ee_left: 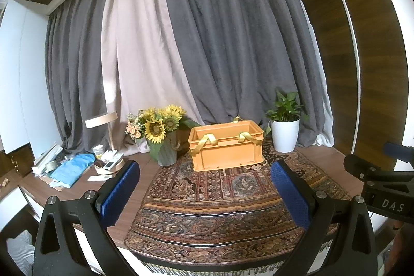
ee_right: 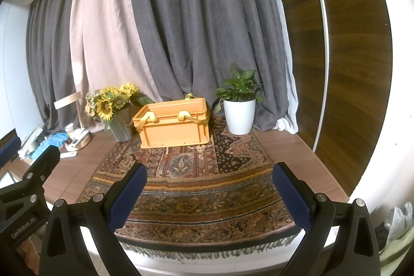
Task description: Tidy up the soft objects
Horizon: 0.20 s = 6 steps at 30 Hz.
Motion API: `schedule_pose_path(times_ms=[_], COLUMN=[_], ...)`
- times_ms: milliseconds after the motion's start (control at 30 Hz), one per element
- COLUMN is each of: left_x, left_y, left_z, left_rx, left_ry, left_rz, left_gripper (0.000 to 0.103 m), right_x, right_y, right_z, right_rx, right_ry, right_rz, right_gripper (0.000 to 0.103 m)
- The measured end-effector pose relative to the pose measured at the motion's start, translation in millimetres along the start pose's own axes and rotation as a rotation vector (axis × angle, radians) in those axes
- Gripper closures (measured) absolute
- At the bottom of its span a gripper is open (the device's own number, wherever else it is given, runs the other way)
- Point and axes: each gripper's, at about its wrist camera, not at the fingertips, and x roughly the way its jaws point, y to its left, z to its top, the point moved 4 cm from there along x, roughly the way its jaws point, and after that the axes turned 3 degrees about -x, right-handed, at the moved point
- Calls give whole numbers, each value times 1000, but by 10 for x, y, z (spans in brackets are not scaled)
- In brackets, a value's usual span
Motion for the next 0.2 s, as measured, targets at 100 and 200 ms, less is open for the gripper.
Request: schedule_pose_path(times_ms=[100,200], left_x=[9,6], left_y=[6,2], left_z=[4,2], left_rx=[-1,-2], left_ry=[0,-1], left_rz=[-1,2], left_gripper=[0,0], right_x=[-2,-3], right_y=[12,17], right_z=[-1,-2], right_rx=[1,2], right_ry=[0,0], right_rz=[-3,-3], right_gripper=[5,5])
